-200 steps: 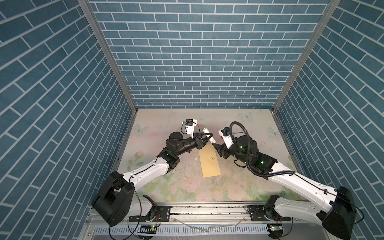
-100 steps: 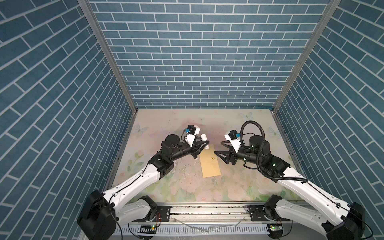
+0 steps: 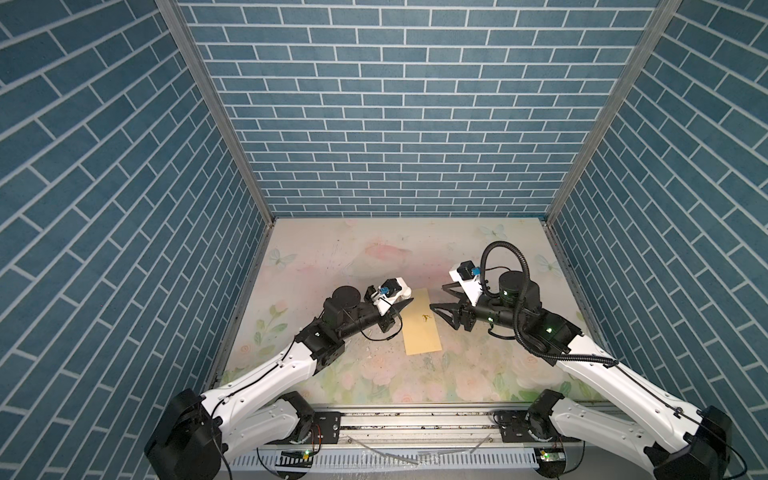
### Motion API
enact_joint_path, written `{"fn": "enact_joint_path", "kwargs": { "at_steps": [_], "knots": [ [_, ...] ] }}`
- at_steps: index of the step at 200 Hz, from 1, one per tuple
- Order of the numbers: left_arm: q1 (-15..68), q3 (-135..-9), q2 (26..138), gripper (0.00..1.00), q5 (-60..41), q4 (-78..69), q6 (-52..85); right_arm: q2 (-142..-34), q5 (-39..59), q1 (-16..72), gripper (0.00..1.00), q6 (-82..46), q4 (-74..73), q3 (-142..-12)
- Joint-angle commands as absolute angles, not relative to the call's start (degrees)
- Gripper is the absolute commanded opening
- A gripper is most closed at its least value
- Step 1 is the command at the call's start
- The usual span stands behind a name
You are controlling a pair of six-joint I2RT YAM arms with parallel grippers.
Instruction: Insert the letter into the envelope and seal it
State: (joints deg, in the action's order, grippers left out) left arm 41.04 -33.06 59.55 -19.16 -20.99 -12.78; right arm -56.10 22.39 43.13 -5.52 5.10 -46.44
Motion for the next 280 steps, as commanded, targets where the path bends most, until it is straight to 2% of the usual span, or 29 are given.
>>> {"fn": "enact_joint_path", "kwargs": {
  "at_steps": [1, 89, 172, 217, 280],
  "knots": [
    [41.70, -32.42, 59.13, 0.00, -18.88, -23.83, -14.77, -57.88, 21.87, 44.61, 0.71, -3.08, 4.57, -50.44],
    [42.34, -32.71, 60.57, 0.00, -20.37, -24.17, -12.92, -65.09, 12.71, 52.23, 0.69, 0.70, 3.26, -56.21],
    [42.63, -32.70, 61.52, 0.00, -21.09, -24.52, -12.22, -68.30, 9.10, 54.14, 0.53, 0.44, 1.41, -58.22],
    [42.66, -32.83, 61.58, 0.00, -21.15, -24.52, -11.82, -70.52, 8.35, 54.74, 0.49, 1.21, 4.12, -60.14],
    [42.71, -33.48, 61.61, 0.00, -20.87, -23.83, -10.75, -72.51, 7.72, 55.65, 0.21, 1.87, 6.59, -61.72]
  ]
}}
